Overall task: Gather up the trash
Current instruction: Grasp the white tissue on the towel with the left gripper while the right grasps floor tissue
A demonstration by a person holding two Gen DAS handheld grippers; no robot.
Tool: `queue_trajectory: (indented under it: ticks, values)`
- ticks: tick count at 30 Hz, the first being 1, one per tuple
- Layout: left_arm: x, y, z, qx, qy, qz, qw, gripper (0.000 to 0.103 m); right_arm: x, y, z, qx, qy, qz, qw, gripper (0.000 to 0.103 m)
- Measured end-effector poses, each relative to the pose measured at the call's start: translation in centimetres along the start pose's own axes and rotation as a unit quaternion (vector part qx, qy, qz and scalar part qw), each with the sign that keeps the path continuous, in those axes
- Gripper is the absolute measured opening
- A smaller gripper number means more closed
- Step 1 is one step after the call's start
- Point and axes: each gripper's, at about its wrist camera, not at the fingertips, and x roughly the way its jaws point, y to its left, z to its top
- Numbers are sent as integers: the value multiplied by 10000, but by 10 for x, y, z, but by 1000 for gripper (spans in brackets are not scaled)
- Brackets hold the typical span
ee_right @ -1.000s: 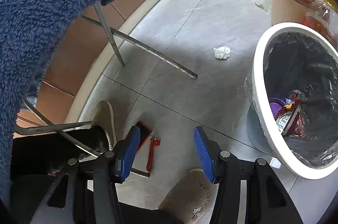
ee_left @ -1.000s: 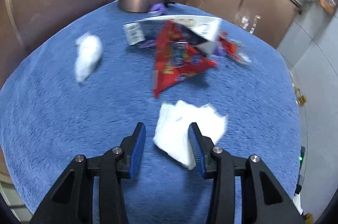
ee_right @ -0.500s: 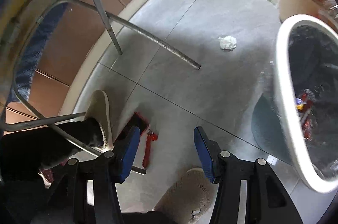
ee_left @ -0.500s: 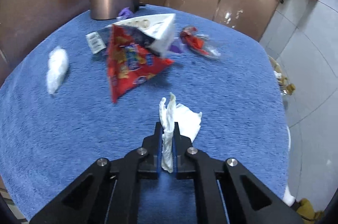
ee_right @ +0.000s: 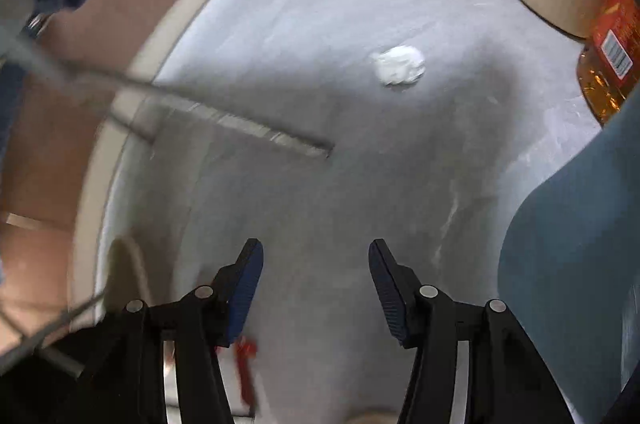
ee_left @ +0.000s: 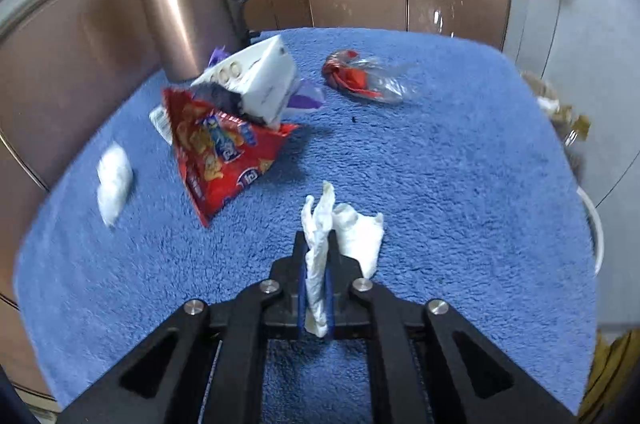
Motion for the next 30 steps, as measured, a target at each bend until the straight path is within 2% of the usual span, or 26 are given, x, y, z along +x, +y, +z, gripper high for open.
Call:
queue_trajectory:
  ticks: [6, 10, 13, 16, 20, 26, 30]
  values:
    - [6, 24, 8, -822, 333, -573, 9944, 6, 35, -30, 38, 674, -413, 1, 9969, 54]
    - [8, 16, 8, -731, 119, -445, 9963, 6, 57, -48, 64, 1118, -569, -3, 9921, 54]
    - [8, 11, 6, -663, 26, -336, 9972, 6, 69, -57, 87, 1212, -729, -191, 9898, 55]
    - [7, 19, 4, -913, 20, -489, 9946, 6, 79, -59, 106, 1167, -836, -394, 9889, 55]
    - [6, 18, 3, -879, 2, -434, 9952, 6, 90, -56, 125, 943, -906, -655, 9893, 57]
    - [7, 18, 3, -903, -7, -431, 9950, 6, 107, -57, 138, 601, -884, -1047, 9887, 57]
    - [8, 18, 3, -900, -14, -421, 9950, 6, 122, -59, 139, 394, -678, -1250, 9891, 57]
